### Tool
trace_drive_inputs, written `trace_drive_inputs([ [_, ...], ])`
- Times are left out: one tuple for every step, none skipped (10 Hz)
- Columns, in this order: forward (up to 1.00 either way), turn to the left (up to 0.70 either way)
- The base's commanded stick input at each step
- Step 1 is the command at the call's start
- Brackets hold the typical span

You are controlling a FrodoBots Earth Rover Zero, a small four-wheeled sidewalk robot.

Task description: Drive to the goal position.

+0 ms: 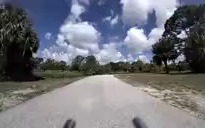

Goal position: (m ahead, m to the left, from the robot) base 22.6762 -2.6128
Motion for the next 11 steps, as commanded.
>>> trace_drive_inputs([
  [0.7,0.0],
  [0.7,0.0],
  [0.7,0.0],
  [0.7,0.0],
  [0.7,0.0],
  [0.7,0.0],
  [0.7,0.0],
  [0.7,0.0],
  [0.7,0.0],
  [0.7,0.0],
  [0.7,0.0],
])
